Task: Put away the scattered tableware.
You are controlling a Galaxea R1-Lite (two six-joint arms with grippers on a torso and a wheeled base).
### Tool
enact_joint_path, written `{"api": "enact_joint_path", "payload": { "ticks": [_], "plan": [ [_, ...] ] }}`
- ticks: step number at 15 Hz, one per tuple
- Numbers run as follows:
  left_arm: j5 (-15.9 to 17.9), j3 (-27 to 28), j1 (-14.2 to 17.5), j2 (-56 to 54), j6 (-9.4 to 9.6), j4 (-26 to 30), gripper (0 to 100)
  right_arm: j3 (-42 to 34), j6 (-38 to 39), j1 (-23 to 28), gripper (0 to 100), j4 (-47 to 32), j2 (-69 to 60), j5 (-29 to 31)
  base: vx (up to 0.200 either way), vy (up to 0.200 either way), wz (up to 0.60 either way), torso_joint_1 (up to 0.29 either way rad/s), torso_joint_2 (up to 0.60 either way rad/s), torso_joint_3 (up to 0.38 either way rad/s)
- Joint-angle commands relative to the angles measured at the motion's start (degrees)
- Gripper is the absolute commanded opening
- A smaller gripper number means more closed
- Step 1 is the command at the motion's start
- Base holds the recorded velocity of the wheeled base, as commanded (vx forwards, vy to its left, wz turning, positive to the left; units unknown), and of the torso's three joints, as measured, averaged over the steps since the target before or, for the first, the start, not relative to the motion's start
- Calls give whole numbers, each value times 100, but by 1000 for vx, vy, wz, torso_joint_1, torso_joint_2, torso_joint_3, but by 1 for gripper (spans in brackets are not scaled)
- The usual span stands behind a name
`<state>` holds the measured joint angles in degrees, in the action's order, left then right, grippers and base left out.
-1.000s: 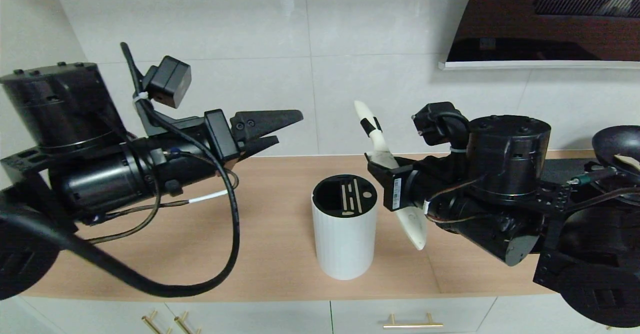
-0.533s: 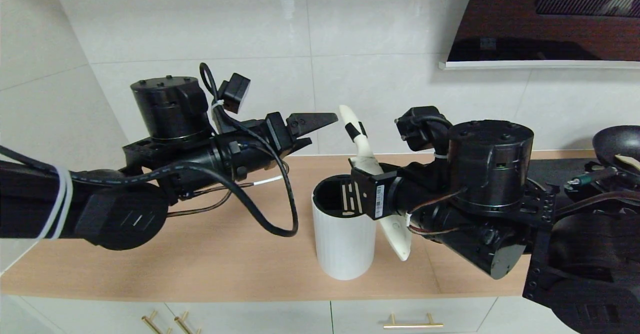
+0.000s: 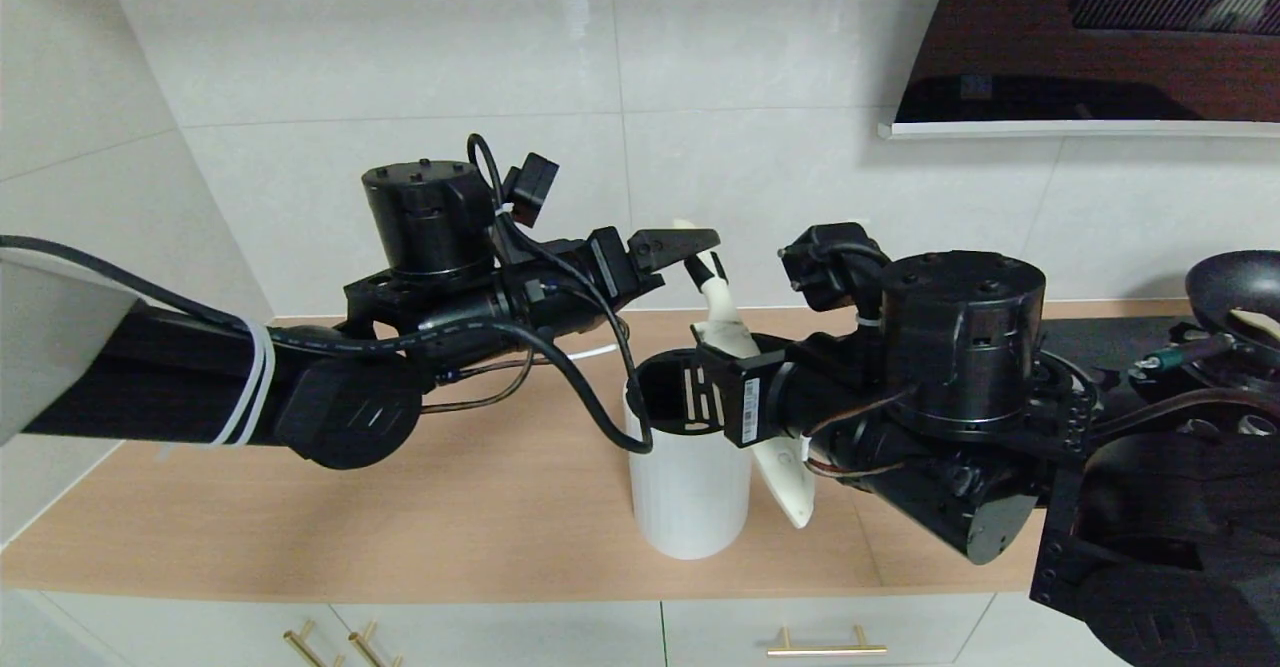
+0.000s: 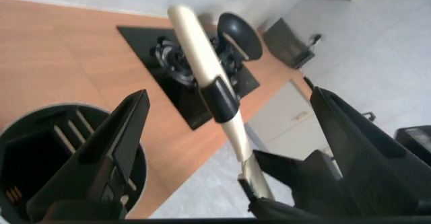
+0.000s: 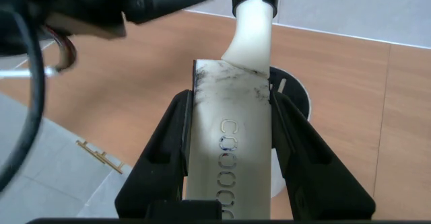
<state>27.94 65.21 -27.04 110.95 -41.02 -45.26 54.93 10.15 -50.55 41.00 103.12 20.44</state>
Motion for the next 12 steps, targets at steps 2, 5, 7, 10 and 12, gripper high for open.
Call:
{"api": "enact_joint_path", "payload": {
  "ticks": [2,5,7,10,12],
  "plan": [
    [10,115,-47,173,-2,-185,100,-26,30,-86,0,5,33,-5,0,0,0,0,0,0],
    [10,115,-135,208,-2,-185,100,-26,39,-95,0,14,50,-5,0,0,0,0,0,0],
    [1,106,-188,208,-11,-185,100,-26,39,-95,0,14,50,-5,0,0,0,0,0,0],
    [-8,89,-223,199,-11,-185,100,-17,48,-95,0,22,112,-5,0,0,0,0,0,0],
    [-8,89,-249,217,-11,-185,100,-17,39,-86,0,22,121,-5,0,0,0,0,0,0]
  ]
}}
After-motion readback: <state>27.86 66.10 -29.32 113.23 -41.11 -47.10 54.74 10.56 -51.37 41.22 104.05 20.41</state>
